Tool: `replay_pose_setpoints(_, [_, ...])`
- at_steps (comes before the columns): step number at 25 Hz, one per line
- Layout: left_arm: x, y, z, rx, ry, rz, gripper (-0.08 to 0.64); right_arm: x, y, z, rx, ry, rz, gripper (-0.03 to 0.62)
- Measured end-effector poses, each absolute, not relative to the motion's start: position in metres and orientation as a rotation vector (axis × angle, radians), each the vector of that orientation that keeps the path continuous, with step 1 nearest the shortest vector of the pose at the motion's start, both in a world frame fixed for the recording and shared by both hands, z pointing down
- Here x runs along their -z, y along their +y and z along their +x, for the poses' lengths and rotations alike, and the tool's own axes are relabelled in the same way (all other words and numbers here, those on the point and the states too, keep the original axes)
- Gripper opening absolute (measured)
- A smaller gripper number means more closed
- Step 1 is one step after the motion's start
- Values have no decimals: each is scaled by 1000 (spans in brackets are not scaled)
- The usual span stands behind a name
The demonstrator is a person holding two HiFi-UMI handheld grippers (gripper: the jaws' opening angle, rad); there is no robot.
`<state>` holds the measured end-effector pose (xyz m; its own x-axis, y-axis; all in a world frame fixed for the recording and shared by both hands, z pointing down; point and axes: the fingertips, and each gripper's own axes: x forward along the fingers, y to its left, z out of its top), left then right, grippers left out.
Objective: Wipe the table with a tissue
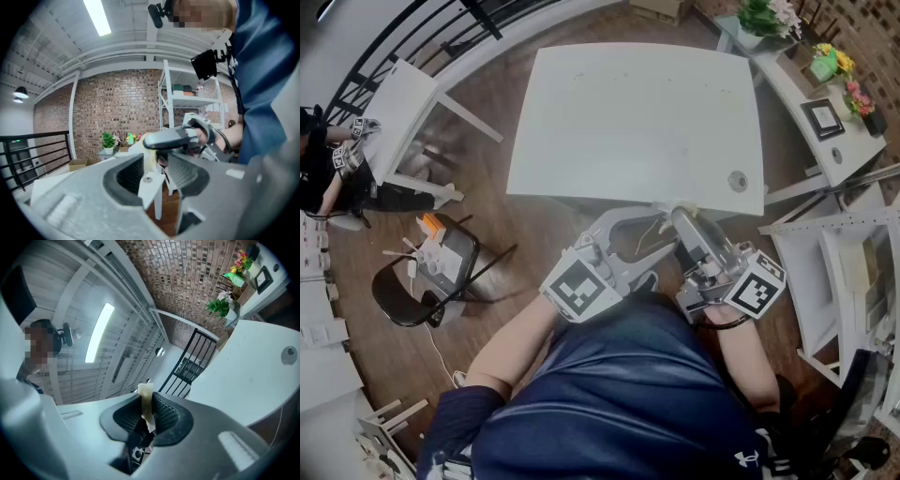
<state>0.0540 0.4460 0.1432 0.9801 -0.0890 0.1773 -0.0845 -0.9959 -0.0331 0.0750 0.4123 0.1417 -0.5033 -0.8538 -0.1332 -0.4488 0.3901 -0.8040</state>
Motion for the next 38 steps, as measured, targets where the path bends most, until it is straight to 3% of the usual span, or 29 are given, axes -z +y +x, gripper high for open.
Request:
replay_pose_setpoints(11, [-156,372,14,214,507,-3283,153,-167,368,118,991,2075,-1257,54])
replay_pose_setpoints(23, [-189,202,-61,125,650,-3322,138,-208,218,107,971,2056,-1604,52])
replay_pose_setpoints(30, [-197,138,-41,141,495,-3373,137,-209,166,166,847,1951,-1839,52])
replay_pose_setpoints(38, [-224,113,23,273,464,-3444,135,-261,152,295,826,1848,-2157,51])
